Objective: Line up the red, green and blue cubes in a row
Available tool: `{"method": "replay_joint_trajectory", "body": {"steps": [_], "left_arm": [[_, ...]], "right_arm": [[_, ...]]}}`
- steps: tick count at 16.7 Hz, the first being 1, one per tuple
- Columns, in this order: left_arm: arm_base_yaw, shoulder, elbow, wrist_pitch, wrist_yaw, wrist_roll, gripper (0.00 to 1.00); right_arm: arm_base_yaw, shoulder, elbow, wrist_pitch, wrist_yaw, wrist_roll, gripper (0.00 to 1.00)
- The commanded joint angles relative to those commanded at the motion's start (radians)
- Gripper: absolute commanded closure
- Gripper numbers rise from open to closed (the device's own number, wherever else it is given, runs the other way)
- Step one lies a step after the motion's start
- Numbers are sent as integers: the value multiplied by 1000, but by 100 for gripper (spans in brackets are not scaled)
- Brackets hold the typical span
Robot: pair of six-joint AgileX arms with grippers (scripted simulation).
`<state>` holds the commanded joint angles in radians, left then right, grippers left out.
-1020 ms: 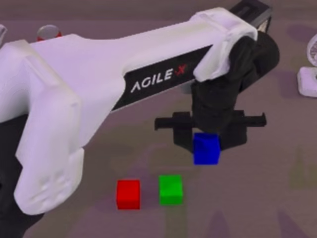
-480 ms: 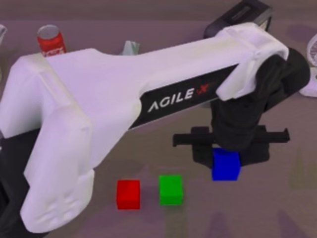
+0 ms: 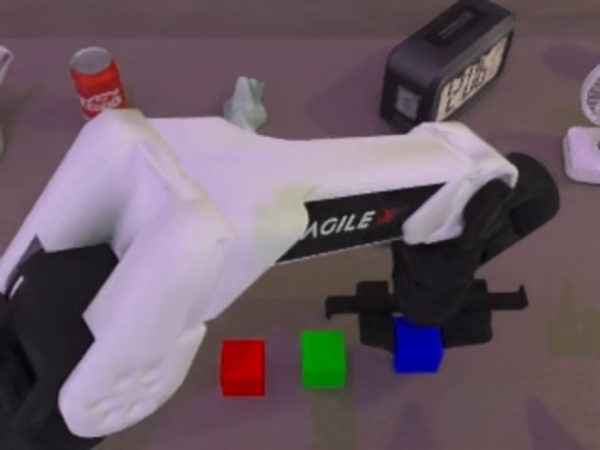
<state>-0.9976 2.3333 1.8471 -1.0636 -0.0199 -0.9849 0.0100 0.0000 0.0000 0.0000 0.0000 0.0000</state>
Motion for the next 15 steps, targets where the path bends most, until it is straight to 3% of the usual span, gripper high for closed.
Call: {"method": "replay_joint_trajectory", "body": {"steps": [5, 15], "left_arm": [[0, 3, -12, 12, 0, -1, 100], [0, 3, -12, 12, 0, -1, 25]], "right_arm": [[0, 0, 0, 0, 0, 0, 0], [0, 0, 0, 0, 0, 0, 0]]}}
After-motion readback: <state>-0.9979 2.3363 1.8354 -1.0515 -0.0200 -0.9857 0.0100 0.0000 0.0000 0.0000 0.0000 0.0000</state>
